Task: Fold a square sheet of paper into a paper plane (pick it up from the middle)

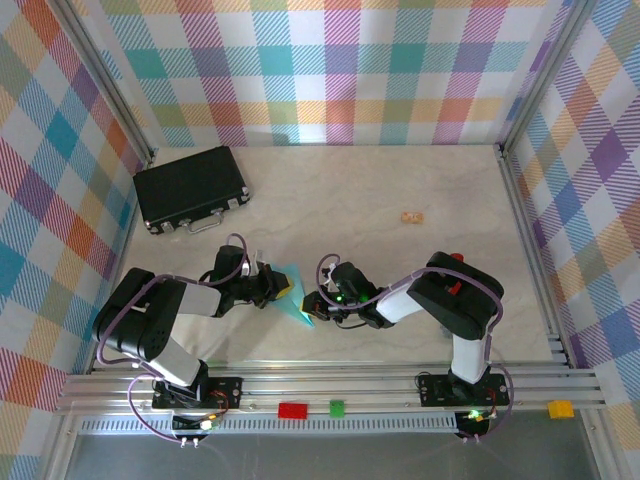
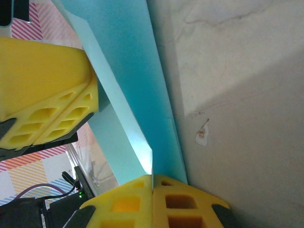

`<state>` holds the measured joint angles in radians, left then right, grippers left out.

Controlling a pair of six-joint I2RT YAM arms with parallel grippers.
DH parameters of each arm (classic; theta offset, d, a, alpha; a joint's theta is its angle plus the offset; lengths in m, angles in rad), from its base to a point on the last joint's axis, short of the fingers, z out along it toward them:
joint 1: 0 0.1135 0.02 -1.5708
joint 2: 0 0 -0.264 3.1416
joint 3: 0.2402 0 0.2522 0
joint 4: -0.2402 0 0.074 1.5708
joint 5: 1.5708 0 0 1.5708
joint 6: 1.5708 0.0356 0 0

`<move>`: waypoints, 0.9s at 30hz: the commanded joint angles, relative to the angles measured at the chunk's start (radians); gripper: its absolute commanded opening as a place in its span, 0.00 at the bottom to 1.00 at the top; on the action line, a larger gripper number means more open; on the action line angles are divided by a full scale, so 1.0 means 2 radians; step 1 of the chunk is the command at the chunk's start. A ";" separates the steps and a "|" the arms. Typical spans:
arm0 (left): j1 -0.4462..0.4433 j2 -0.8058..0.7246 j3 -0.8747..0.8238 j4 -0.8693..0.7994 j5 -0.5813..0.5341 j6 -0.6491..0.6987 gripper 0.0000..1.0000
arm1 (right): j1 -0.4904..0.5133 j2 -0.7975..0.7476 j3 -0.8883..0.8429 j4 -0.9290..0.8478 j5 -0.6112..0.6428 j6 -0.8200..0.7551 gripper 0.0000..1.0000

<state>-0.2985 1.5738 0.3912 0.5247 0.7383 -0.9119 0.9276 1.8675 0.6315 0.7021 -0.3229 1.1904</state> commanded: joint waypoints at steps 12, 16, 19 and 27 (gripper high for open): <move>0.004 0.015 0.016 -0.068 -0.028 0.041 0.04 | 0.007 0.035 -0.001 -0.077 -0.003 0.002 0.00; 0.004 0.022 0.023 -0.072 -0.026 0.045 0.04 | 0.007 0.035 -0.001 -0.078 -0.004 0.002 0.00; 0.004 0.022 0.029 -0.077 -0.023 0.051 0.05 | 0.007 0.035 -0.002 -0.080 -0.005 0.002 0.00; 0.004 0.013 0.039 -0.100 -0.017 0.067 0.06 | 0.007 0.037 -0.001 -0.086 -0.005 0.003 0.00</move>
<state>-0.2985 1.6035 0.4519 0.3607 0.7094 -0.8097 0.9241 1.8706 0.6418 0.6861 -0.3347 1.1938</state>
